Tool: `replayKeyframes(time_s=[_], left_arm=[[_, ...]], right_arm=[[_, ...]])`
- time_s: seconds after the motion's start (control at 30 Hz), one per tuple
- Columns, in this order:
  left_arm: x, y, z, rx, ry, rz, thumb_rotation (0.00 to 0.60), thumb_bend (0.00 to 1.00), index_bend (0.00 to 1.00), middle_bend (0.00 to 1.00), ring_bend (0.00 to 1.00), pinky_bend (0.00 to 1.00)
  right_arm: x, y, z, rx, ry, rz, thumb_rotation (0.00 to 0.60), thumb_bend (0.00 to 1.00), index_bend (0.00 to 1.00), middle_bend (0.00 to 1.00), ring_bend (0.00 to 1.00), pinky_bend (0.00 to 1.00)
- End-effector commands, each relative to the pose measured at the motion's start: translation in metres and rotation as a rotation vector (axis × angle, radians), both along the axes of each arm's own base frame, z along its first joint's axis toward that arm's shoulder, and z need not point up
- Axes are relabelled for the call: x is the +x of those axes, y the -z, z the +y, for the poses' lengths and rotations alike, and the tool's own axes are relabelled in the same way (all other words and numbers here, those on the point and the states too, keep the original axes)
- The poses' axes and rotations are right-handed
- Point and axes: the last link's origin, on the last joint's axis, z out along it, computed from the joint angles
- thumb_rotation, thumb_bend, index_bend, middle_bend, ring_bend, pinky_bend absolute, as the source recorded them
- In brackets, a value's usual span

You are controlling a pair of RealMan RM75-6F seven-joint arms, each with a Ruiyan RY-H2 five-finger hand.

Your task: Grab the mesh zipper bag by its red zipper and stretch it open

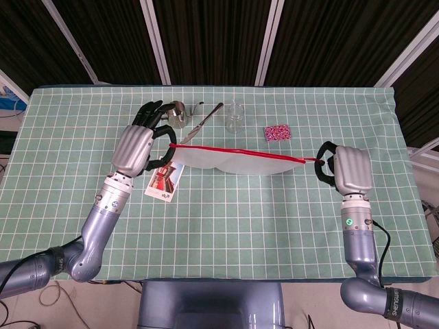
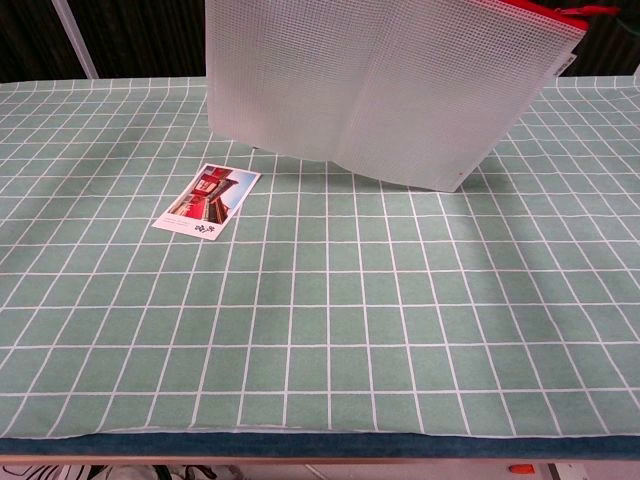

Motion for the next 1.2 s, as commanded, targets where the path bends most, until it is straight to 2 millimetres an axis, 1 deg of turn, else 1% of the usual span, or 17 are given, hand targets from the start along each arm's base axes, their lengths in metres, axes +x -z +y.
replayKeyframes(time_s=[0.03, 0.4, 0.5, 0.57, 0.6, 0.67, 0.7, 0.73, 0.77, 0.83, 0.9, 0.93, 1.0, 1.2], left_arm=[[-0.003, -0.001, 0.001, 0.001, -0.006, 0.003, 0.600, 0.42, 0.59, 0.12, 0.00, 0.00], [-0.009, -0.002, 0.002, 0.004, -0.022, 0.004, 0.600, 0.42, 0.57, 0.12, 0.00, 0.00], [-0.012, -0.002, 0.002, 0.004, -0.027, 0.013, 0.600, 0.42, 0.54, 0.10, 0.00, 0.00], [-0.014, -0.002, 0.001, 0.003, -0.031, 0.018, 0.600, 0.38, 0.51, 0.08, 0.00, 0.00], [-0.015, -0.002, 0.001, 0.001, -0.034, 0.022, 0.600, 0.34, 0.48, 0.07, 0.00, 0.00], [-0.018, -0.002, 0.001, -0.002, -0.041, 0.032, 0.600, 0.24, 0.41, 0.04, 0.00, 0.00], [-0.020, -0.002, 0.000, -0.002, -0.045, 0.042, 0.600, 0.19, 0.38, 0.03, 0.00, 0.00], [-0.021, -0.002, -0.001, -0.002, -0.047, 0.048, 0.600, 0.15, 0.35, 0.02, 0.00, 0.00], [-0.023, -0.003, -0.001, -0.001, -0.049, 0.056, 0.600, 0.14, 0.32, 0.02, 0.00, 0.00], [-0.027, -0.004, -0.003, 0.002, -0.055, 0.068, 0.600, 0.13, 0.29, 0.01, 0.00, 0.00], [-0.031, -0.006, -0.005, 0.002, -0.064, 0.068, 0.600, 0.12, 0.26, 0.01, 0.00, 0.00], [-0.033, -0.008, -0.006, 0.002, -0.072, 0.065, 0.600, 0.11, 0.25, 0.01, 0.00, 0.00], [-0.038, -0.011, -0.008, 0.006, -0.084, 0.060, 0.600, 0.11, 0.23, 0.01, 0.00, 0.00], [-0.057, -0.024, -0.020, 0.017, -0.122, 0.053, 0.600, 0.11, 0.21, 0.00, 0.00, 0.00]], right_arm=[[-0.001, -0.002, 0.000, -0.006, 0.004, -0.001, 0.600, 0.67, 0.66, 1.00, 1.00, 0.95], [-0.004, -0.006, 0.000, -0.015, 0.009, 0.011, 0.600, 0.67, 0.66, 1.00, 1.00, 0.95], [-0.004, -0.005, 0.000, -0.015, 0.009, 0.011, 0.600, 0.67, 0.66, 1.00, 1.00, 0.94], [-0.004, -0.005, 0.001, -0.017, 0.007, 0.016, 0.600, 0.65, 0.65, 1.00, 0.99, 0.92], [-0.004, -0.005, 0.001, -0.017, 0.005, 0.020, 0.600, 0.60, 0.60, 0.98, 0.95, 0.88], [-0.004, -0.005, 0.002, -0.014, -0.001, 0.033, 0.600, 0.50, 0.44, 0.88, 0.83, 0.76], [-0.004, -0.004, 0.003, -0.008, -0.003, 0.043, 0.600, 0.44, 0.32, 0.77, 0.74, 0.67], [-0.004, -0.004, 0.004, -0.004, -0.003, 0.048, 0.600, 0.39, 0.22, 0.66, 0.64, 0.59], [-0.005, -0.004, 0.004, 0.005, 0.001, 0.054, 0.600, 0.36, 0.16, 0.59, 0.57, 0.54], [-0.004, -0.004, 0.005, 0.014, 0.006, 0.055, 0.600, 0.30, 0.04, 0.42, 0.42, 0.42], [-0.004, -0.005, 0.006, 0.020, 0.009, 0.051, 0.600, 0.26, 0.00, 0.32, 0.31, 0.36], [-0.003, -0.006, 0.007, 0.020, 0.010, 0.049, 0.600, 0.24, 0.00, 0.27, 0.27, 0.33], [-0.003, -0.008, 0.008, 0.015, 0.009, 0.046, 0.600, 0.23, 0.00, 0.23, 0.22, 0.31], [-0.007, -0.016, 0.016, 0.004, 0.013, 0.032, 0.600, 0.22, 0.00, 0.21, 0.20, 0.30]])
